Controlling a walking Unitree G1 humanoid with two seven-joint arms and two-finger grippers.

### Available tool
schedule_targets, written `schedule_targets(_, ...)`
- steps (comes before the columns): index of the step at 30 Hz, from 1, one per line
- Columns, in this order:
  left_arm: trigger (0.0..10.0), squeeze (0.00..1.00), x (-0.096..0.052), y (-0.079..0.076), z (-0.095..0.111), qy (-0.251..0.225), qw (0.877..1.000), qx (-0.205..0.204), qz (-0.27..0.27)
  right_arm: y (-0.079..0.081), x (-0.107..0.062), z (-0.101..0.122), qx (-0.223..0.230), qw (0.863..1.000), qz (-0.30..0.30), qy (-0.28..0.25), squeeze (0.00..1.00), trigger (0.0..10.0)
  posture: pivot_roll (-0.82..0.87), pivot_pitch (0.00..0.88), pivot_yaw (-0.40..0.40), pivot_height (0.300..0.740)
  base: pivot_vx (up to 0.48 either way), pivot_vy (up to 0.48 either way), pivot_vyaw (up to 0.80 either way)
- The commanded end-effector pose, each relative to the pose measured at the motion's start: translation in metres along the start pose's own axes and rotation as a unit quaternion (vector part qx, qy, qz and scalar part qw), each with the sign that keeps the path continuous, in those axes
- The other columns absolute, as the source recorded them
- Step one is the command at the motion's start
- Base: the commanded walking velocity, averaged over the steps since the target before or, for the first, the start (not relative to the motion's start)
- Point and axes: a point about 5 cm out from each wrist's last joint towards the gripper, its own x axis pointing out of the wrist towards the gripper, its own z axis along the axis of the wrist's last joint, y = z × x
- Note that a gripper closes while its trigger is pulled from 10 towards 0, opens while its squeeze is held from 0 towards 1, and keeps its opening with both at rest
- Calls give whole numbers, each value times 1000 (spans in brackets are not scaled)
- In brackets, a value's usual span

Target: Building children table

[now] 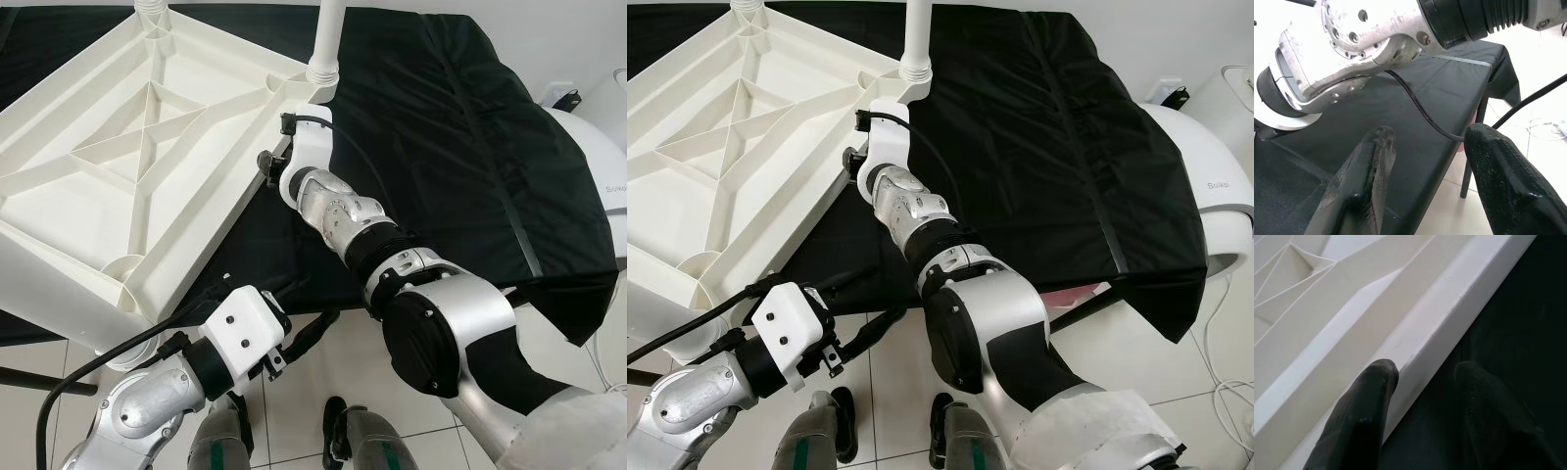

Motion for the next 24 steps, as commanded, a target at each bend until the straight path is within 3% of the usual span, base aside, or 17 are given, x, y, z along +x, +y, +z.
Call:
schedule_targets(1, 10000, 0, 0, -3, 2, -5, 1000, -3, 10, -8, 0, -31, 26, 996, -24, 79, 0, 10000, 113, 257, -122, 740, 0, 0, 0)
schedule_targets(2, 10000, 0, 0, -3, 2, -6, 1000, -3, 10, -8, -1, -31, 38, 995, -25, 85, 0, 4667, 113, 257, -122, 740, 0, 0, 0)
schedule_targets(4, 10000, 0, 0, -3, 2, -6, 1000, -3, 10, -8, -1, -31, 38, 995, -25, 85, 0, 4667, 113, 257, -122, 740, 0, 0, 0)
schedule_targets(5, 10000, 0, 0, -3, 2, -6, 1000, -3, 10, -10, -1, -30, 42, 995, -29, 87, 0, 2627, 113, 257, -122, 740, 0, 0, 0)
schedule_targets(6, 10000, 0, 0, -3, 3, -7, 1000, -3, 10, -12, -1, -29, 48, 994, -33, 88, 0, 2157, 113, 257, -122, 740, 0, 0, 0)
schedule_targets(8, 10000, 0, 1, -3, 3, -7, 1000, -3, 10, -15, -1, -28, 57, 994, -41, 88, 0, 196, 112, 249, -122, 740, 0, 0, 0)
schedule_targets(12, 10000, 0, 1, -4, 3, -7, 1000, -2, 10, -18, 0, -27, 58, 994, -45, 85, 0, 0, 115, 247, -121, 740, 0, 0, 0)
schedule_targets(19, 10000, 0, 1, -4, 3, -6, 1000, -1, 11, -28, -1, -24, 66, 992, -70, 79, 0, 0, 115, 251, -119, 740, 0, 0, 0)
schedule_targets(20, 10000, 0, 1, -4, 3, -6, 1000, -1, 11, -29, -1, -24, 66, 992, -72, 78, 0, 1725, 114, 253, -118, 740, 0, 0, 0)
schedule_targets(22, 10000, 0, 1, -4, 4, -6, 1000, -1, 11, -30, -1, -24, 66, 992, -72, 78, 0, 1725, 114, 253, -118, 740, 0, 0, 0)
schedule_targets(23, 10000, 0, 1, -4, 4, -7, 1000, -3, 11, -30, 0, -23, 62, 993, -67, 71, 1000, 10000, 111, 255, -115, 740, 0, 0, 0)
schedule_targets(24, 10000, 0, 1, -4, 4, -7, 1000, -3, 11, -30, 0, -23, 62, 993, -67, 71, 1000, 10000, 111, 255, -115, 740, 0, 0, 0)
